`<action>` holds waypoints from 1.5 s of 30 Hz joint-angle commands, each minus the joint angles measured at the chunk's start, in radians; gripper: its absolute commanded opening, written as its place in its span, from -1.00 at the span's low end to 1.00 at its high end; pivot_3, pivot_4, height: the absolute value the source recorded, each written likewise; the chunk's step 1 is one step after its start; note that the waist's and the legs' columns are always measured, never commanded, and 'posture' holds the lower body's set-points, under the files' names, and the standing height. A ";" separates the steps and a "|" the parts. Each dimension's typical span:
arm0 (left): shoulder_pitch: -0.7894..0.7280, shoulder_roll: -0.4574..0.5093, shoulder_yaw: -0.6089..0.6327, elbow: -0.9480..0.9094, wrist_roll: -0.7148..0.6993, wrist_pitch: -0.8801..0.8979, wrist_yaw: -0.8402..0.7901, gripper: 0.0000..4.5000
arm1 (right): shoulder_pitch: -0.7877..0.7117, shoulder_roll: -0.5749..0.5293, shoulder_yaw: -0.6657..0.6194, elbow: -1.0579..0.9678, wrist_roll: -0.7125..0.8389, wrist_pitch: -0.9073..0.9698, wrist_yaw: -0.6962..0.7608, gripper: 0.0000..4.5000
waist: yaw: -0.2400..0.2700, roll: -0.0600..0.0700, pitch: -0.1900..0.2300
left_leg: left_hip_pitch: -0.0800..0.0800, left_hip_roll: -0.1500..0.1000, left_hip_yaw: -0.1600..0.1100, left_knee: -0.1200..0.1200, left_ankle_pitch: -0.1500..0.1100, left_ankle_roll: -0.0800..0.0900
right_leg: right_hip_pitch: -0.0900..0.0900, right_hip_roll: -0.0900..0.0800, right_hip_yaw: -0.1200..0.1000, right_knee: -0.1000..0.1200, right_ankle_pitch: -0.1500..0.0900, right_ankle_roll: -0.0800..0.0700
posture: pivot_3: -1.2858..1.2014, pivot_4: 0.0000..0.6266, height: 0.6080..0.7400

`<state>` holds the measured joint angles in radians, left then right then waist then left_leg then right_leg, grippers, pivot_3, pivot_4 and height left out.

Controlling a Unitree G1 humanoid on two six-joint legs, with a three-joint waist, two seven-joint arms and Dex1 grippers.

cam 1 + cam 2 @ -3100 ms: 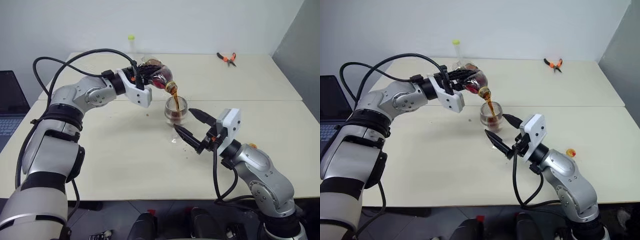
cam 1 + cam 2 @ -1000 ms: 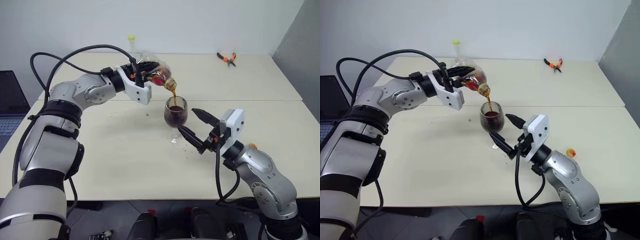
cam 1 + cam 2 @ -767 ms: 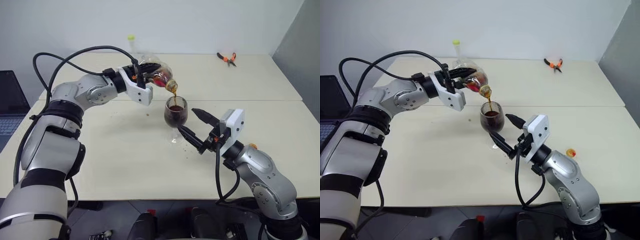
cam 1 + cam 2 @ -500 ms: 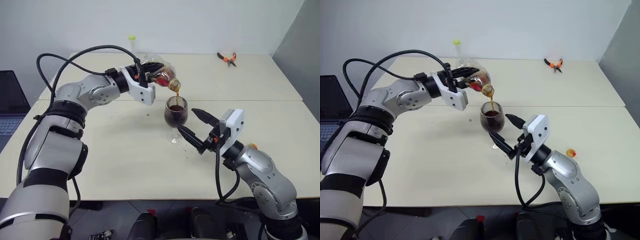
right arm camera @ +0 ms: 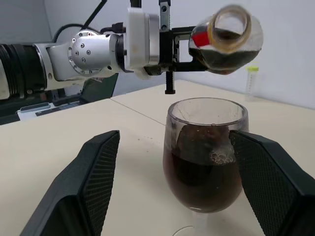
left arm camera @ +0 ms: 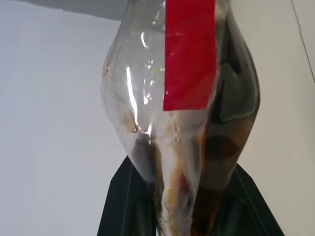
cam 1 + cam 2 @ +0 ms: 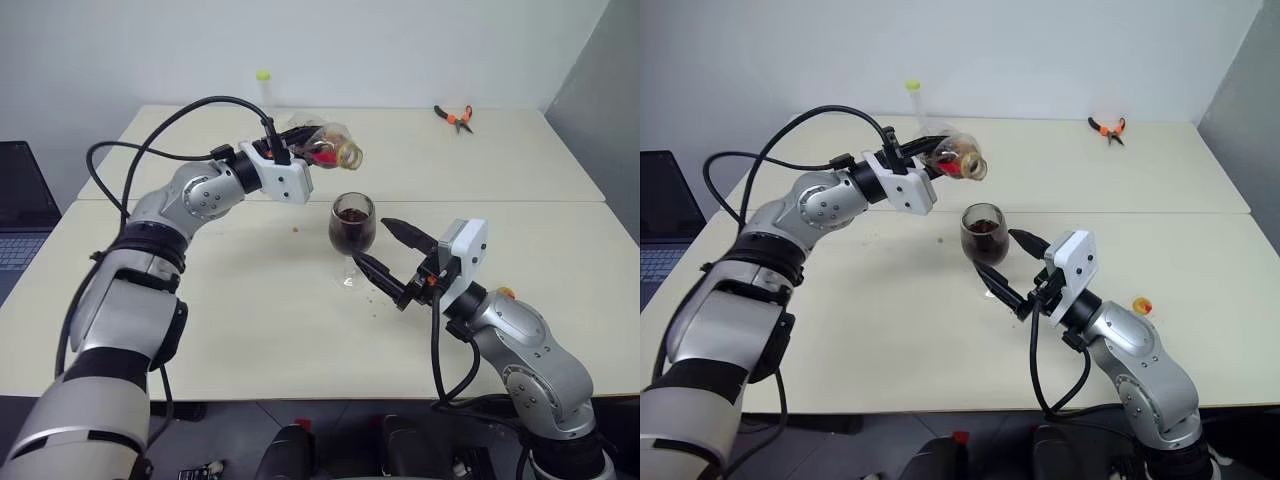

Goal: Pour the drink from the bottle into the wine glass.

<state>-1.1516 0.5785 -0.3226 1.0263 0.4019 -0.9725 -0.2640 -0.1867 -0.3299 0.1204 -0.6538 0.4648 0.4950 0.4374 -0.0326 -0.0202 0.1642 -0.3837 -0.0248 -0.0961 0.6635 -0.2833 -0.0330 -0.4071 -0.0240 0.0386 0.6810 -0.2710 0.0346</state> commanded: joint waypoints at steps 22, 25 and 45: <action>0.522 -0.213 0.542 -0.405 -0.590 0.856 0.068 -0.70 | -0.183 -0.167 -0.061 -0.143 0.219 0.266 0.036 0.69 | 0.005 -0.002 -0.002 | 0.000 0.000 -0.002 0.001 0.000 -0.001 | 0.000 -0.001 -0.001 0.000 0.000 0.000 | 0.03 -0.52 1.00; 0.514 -0.220 0.561 -0.363 -0.592 0.843 0.076 -0.70 | -0.198 -0.183 -0.065 -0.139 0.229 0.267 0.041 0.69 | 0.005 -0.003 -0.002 | 0.000 0.000 -0.002 0.001 0.000 0.000 | 0.001 -0.002 0.000 0.000 0.000 0.000 | 0.03 -0.52 1.00; 0.564 -0.236 0.588 -0.321 -0.586 0.748 0.068 0.93 | -0.158 -0.182 -0.058 -0.153 0.226 0.228 0.059 0.69 | 0.002 -0.003 -0.003 | 0.000 0.000 -0.002 0.000 0.000 0.000 | 0.001 -0.002 0.000 0.000 0.000 0.000 | 0.03 -0.52 1.00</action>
<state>-0.5994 0.3327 0.2677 0.7961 -0.1823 -0.2214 -0.1895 -0.3527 -0.5065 0.0782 -0.7648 0.6887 0.7556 0.4840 -0.0301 -0.0237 0.1609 -0.3832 -0.0241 -0.0978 0.6636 -0.2834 -0.0329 -0.4066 -0.0266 0.0385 0.6807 -0.2708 0.0344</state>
